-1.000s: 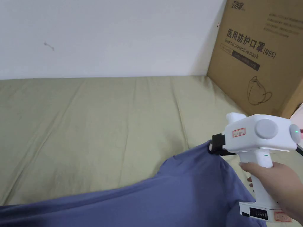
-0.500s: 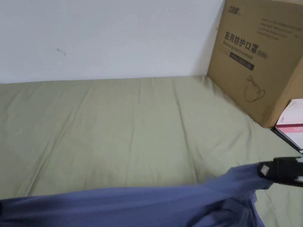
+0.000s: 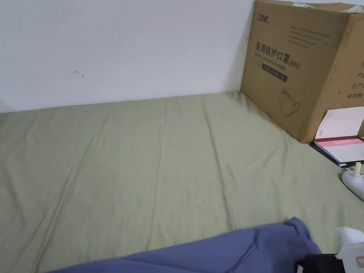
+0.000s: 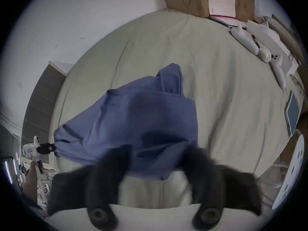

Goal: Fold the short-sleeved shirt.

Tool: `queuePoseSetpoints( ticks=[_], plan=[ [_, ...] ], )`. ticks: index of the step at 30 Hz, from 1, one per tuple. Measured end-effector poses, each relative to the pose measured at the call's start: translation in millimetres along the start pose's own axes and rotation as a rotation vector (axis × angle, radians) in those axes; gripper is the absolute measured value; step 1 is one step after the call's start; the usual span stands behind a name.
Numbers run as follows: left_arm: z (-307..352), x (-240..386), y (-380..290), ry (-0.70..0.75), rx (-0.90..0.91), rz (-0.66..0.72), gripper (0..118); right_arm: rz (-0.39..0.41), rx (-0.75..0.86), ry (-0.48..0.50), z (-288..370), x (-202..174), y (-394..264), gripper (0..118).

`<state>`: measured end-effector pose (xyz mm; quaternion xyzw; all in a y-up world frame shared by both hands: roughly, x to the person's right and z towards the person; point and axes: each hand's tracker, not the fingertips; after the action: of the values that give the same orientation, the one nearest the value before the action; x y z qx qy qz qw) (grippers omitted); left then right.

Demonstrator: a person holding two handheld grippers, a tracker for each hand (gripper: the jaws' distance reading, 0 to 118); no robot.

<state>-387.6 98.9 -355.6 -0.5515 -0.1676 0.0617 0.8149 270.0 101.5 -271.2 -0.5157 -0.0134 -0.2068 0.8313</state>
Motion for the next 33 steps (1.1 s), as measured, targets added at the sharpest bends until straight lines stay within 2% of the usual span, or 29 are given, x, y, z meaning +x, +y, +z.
queuePoseSetpoints(
  ticks=[1, 2, 4, 6, 8, 11, 14, 15, 16, 17, 18, 19, 20, 21, 23, 24, 28, 32, 33],
  plan=[
    [2, 0, 0, 0.018, -0.004, 0.013, 94, -0.019, -0.010, -0.001, 2, -4, 3, 101],
    [8, -1, 0, 0.002, -0.007, 0.030, 104, -0.030, -0.008, -0.012, 7, -10, 5, 105],
    [26, 4, 4, -0.067, 0.031, 0.074, 102, -0.032, 0.020, 0.008, 19, -10, 12, 105],
    [46, 17, 12, -0.124, 0.086, 0.122, 102, 0.045, 0.134, 0.014, 46, -34, 15, 105],
    [72, 41, 22, -0.172, 0.201, 0.100, 102, 0.147, 0.282, 0.063, 80, -67, 11, 105],
    [111, 91, 28, -0.114, 0.533, -0.019, 102, 0.291, 0.596, 0.105, 116, -115, 1, 105],
    [129, 136, 23, 0.015, 0.826, -0.105, 102, 0.408, 0.964, 0.042, 124, -152, -20, 105],
    [130, 150, 22, 0.054, 0.881, -0.121, 101, 0.443, 0.946, -0.002, 112, -159, -18, 104],
    [128, 161, 21, 0.087, 0.899, -0.119, 97, 0.448, 0.794, -0.072, 106, -171, -12, 99],
    [125, 170, 21, 0.091, 0.898, -0.118, 81, 0.456, 0.673, -0.085, 97, -175, -11, 58],
    [117, 169, 23, 0.090, 0.885, -0.115, 52, 0.443, 0.709, 0.060, 91, -173, -16, 6],
    [113, 174, 21, 0.078, 0.873, -0.113, 12, 0.388, 0.763, 0.154, 85, -173, -20, 0],
    [108, 179, 19, 0.062, 0.858, -0.113, 0, 0.389, 0.758, 0.096, 80, -178, -23, 0],
    [101, 183, 18, 0.054, 0.834, -0.107, 0, 0.365, 0.795, 0.009, 79, -182, -27, 0],
    [92, 184, 13, 0.049, 0.820, -0.095, 0, 0.363, 0.796, 0.080, 79, -179, -28, 0],
    [90, 183, 12, -0.006, 0.806, -0.086, 0, 0.350, 0.809, 0.078, 80, -178, -29, 0],
    [97, 168, 16, 0.015, 0.780, -0.079, 0, 0.322, 0.832, 0.112, 88, -172, -25, 0],
    [101, 83, 37, -0.177, 0.523, 0.136, 0, 0.267, 0.749, 0.184, 95, -163, -19, 0],
    [95, 56, 39, -0.197, 0.453, 0.205, 0, 0.263, 0.740, 0.170, 93, -162, -19, 0]
  ],
)
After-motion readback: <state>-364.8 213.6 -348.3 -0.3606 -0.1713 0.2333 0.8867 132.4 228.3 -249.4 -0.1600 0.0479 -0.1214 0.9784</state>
